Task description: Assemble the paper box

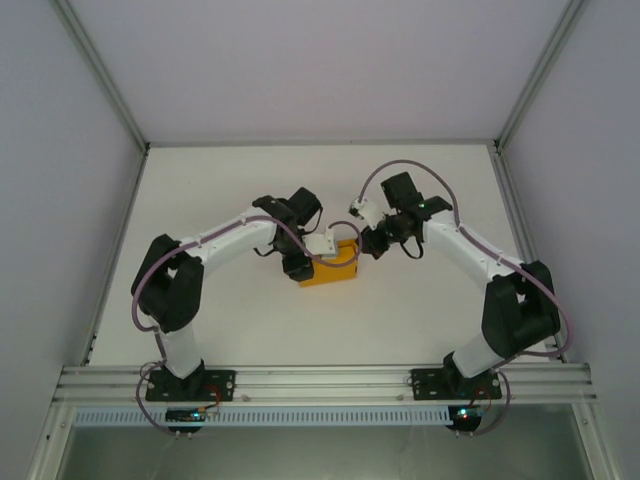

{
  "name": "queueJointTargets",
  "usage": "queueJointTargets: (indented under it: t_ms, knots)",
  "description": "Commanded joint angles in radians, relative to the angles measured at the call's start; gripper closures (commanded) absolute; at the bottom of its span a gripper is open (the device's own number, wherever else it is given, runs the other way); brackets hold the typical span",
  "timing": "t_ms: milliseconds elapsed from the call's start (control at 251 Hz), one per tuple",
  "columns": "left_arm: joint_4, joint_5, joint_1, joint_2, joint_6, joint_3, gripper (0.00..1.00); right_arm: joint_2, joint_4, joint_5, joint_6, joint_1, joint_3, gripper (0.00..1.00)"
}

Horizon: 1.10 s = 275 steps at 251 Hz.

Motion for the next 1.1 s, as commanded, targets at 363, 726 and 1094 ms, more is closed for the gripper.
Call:
queueJointTargets:
  t_ms: [363,726,1094]
  knots:
    - [0.006,-0.001,-0.003,0.003,-0.02,-0.007,0.51,-0.073,0.159,0.117,0.738,0.048,-0.074,1.0]
    - [0.029,-0.003,-0.003,-0.008,-0.021,-0.025,0.51,-0.213,0.431,0.403,0.529,0.174,-0.337,1.0]
    - [0.063,0.012,-0.002,-0.041,-0.039,-0.024,0.35,-0.23,0.581,0.511,0.53,0.25,-0.431,1.0]
